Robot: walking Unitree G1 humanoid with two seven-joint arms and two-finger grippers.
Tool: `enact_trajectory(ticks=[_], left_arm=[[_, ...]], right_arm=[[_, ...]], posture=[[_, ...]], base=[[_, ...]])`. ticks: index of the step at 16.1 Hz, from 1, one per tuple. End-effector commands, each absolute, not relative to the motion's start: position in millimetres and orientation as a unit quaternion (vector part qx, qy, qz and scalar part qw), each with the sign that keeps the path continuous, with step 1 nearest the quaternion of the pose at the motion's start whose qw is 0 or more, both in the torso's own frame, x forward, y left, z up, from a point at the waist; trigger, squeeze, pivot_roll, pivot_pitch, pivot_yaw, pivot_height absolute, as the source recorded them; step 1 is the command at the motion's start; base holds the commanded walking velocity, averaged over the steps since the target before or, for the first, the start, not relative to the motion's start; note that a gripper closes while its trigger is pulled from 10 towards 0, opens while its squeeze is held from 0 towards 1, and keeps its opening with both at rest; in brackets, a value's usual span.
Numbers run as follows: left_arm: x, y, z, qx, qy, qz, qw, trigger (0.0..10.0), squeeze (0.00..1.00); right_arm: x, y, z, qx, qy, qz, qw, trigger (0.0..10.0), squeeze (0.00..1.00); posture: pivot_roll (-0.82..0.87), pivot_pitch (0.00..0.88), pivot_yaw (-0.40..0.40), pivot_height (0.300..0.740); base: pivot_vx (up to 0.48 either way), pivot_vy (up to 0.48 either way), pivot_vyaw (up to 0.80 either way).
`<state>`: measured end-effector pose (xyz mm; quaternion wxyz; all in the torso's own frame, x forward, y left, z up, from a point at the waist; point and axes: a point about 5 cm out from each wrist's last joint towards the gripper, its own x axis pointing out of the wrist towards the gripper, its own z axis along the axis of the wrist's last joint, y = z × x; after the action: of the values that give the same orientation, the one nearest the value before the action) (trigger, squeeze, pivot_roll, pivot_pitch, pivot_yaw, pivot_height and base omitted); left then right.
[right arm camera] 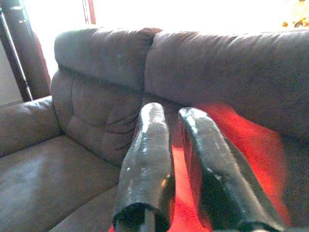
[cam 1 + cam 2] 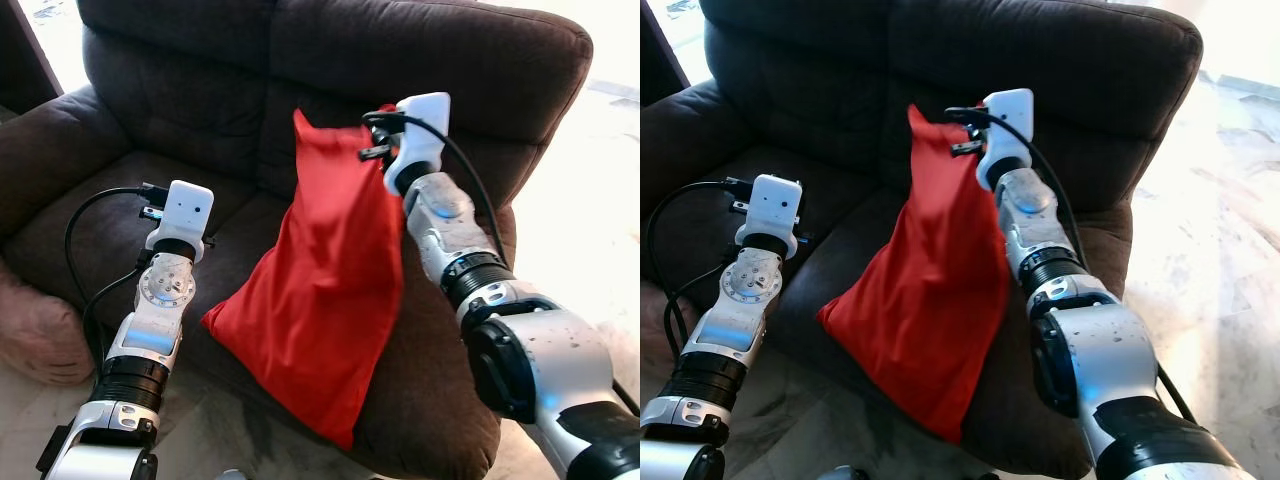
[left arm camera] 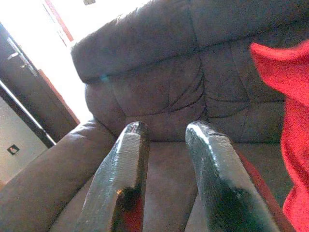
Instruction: Move the pillow to the sofa from floor
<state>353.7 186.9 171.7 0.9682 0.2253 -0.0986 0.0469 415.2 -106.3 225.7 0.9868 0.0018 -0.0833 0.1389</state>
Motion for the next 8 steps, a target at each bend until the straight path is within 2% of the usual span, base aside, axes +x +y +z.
enact_trajectory(ticks=[1, 3, 4, 5, 8], left_arm=[[351.6, 186.9, 174.0, 0.232, -0.104, 0.049, 0.966, 10.0, 0.0], [352.0, 185.5, 174.1, 0.232, -0.104, 0.047, 0.966, 10.0, 0.0], [352.1, 185.2, 174.1, 0.232, -0.104, 0.046, 0.966, 10.0, 0.0], [352.1, 184.7, 174.0, 0.232, -0.104, 0.045, 0.966, 10.0, 0.0], [350.7, 179.0, 169.7, 0.228, -0.098, 0.027, 0.968, 10.0, 0.0]], right_arm=[[415.2, -110.2, 227.3, 0.002, -0.091, 0.136, 0.987, 10.0, 1.0], [415.0, -111.6, 225.3, -0.003, -0.089, 0.132, 0.987, 10.0, 1.0], [415.0, -112.0, 225.3, -0.005, -0.09, 0.129, 0.988, 10.0, 0.76], [414.9, -112.9, 225.5, -0.008, -0.092, 0.126, 0.988, 10.0, 0.0], [411.8, -132.3, 211.2, -0.031, -0.088, 0.077, 0.993, 10.0, 0.0]], posture=[[0.09, 0.062, -0.069, 0.74], [0.09, 0.061, -0.068, 0.74], [0.09, 0.061, -0.067, 0.74], [0.09, 0.061, -0.067, 0.74], [0.08, 0.063, -0.065, 0.74]], base=[[0.0, 0.0, 0.0], [0.0, 0.0, 0.0], [0.0, 0.0, 0.0], [0.0, 0.0, 0.0], [0.0, 0.0, 0.0]])
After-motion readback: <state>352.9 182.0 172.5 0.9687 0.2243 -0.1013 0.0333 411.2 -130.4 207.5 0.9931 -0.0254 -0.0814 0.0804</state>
